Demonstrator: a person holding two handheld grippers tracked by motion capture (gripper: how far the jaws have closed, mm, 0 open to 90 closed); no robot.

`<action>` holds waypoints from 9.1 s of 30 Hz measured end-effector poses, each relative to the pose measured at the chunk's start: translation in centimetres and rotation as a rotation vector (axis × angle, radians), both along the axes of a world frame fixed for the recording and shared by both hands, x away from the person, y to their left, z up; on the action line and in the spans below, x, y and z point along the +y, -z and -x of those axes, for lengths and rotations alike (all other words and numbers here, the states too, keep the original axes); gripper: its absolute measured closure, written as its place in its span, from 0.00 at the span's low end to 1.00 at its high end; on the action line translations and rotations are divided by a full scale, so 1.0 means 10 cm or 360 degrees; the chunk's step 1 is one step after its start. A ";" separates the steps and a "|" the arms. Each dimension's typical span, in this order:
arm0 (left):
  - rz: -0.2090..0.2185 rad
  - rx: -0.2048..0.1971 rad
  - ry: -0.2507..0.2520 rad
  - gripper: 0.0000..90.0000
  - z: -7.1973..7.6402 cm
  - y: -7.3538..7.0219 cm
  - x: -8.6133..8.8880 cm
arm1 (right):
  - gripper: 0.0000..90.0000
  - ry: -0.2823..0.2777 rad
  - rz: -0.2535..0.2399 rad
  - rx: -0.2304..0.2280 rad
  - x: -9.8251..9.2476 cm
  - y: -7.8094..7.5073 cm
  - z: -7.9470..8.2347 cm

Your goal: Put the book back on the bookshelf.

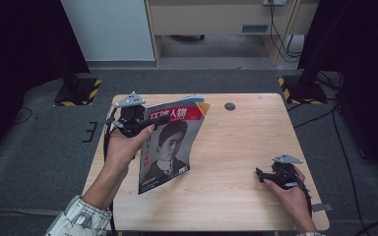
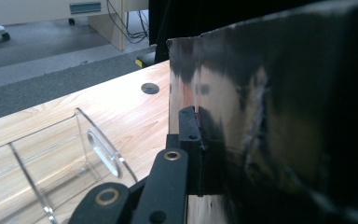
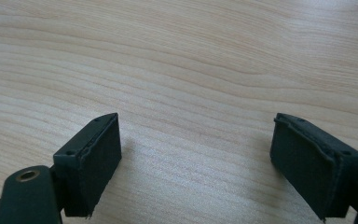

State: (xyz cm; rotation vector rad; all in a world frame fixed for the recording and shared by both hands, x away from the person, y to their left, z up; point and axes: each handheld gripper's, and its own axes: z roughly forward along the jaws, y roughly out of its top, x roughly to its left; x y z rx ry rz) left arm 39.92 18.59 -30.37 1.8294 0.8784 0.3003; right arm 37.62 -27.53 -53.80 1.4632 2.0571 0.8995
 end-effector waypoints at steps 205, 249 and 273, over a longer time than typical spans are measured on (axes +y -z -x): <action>0.0145 -0.0182 -0.0816 0.96 -0.26 0.02 1.90 | 0.18 -0.0087 0.0006 0.0004 0.02 0.00 -0.01; 0.0162 -0.0339 -0.0824 0.96 -0.25 0.32 1.79 | 0.18 -0.0086 0.0000 0.0004 0.02 0.00 0.00; 0.0170 -0.0414 -0.0868 0.96 -0.21 0.43 1.66 | 0.18 -0.0090 0.0003 0.0005 0.02 0.00 0.00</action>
